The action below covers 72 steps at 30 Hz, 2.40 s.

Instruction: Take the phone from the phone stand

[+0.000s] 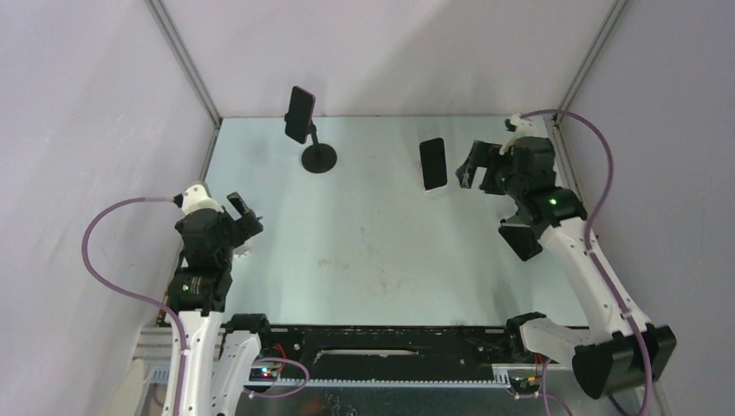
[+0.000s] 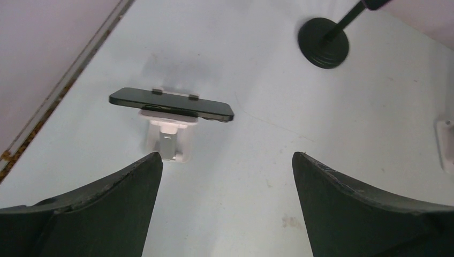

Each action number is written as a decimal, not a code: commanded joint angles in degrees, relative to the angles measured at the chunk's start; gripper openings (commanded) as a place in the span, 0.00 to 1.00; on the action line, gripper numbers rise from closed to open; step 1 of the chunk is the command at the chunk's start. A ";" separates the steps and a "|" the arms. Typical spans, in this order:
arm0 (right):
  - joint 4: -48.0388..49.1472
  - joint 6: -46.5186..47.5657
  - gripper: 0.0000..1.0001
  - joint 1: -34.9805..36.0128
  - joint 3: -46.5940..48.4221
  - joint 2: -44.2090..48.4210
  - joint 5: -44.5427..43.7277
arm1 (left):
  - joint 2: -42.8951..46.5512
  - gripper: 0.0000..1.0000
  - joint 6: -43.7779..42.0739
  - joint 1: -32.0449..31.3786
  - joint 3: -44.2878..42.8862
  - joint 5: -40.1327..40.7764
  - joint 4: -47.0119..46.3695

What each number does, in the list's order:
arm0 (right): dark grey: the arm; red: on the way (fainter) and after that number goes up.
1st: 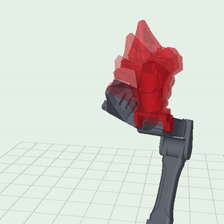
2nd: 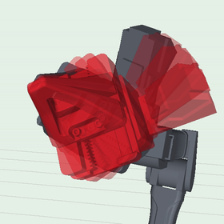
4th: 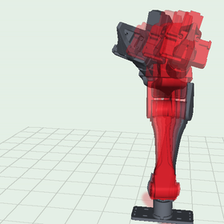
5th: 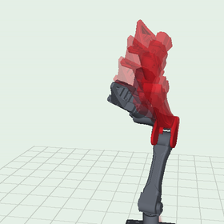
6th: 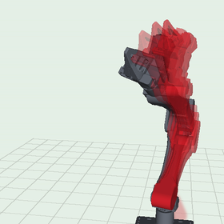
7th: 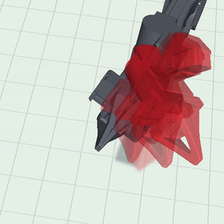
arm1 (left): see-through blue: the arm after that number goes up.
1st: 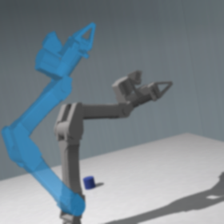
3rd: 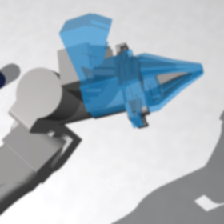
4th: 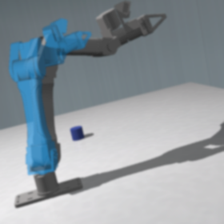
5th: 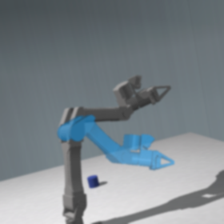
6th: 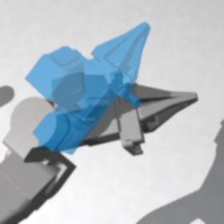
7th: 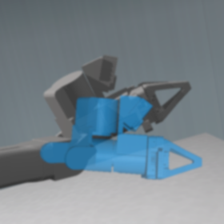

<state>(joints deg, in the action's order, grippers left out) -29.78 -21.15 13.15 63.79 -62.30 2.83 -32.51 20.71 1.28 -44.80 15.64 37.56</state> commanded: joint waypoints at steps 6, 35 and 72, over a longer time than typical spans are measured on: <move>18.97 2.98 1.00 5.01 0.61 -15.42 -1.22 | 6.10 0.98 -2.84 0.44 -2.76 -11.12 1.02; 36.48 22.71 1.00 7.93 7.82 -41.03 -4.79 | 8.14 0.98 -2.39 -0.23 -0.42 -11.48 -1.21; 35.97 19.82 0.71 5.63 11.58 -48.04 -1.25 | 7.20 0.98 -2.34 -0.19 -0.29 -11.16 -1.58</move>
<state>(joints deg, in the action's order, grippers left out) 5.08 -1.08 18.72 72.71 -110.02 3.14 -25.02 19.03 1.15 -45.65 4.29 37.82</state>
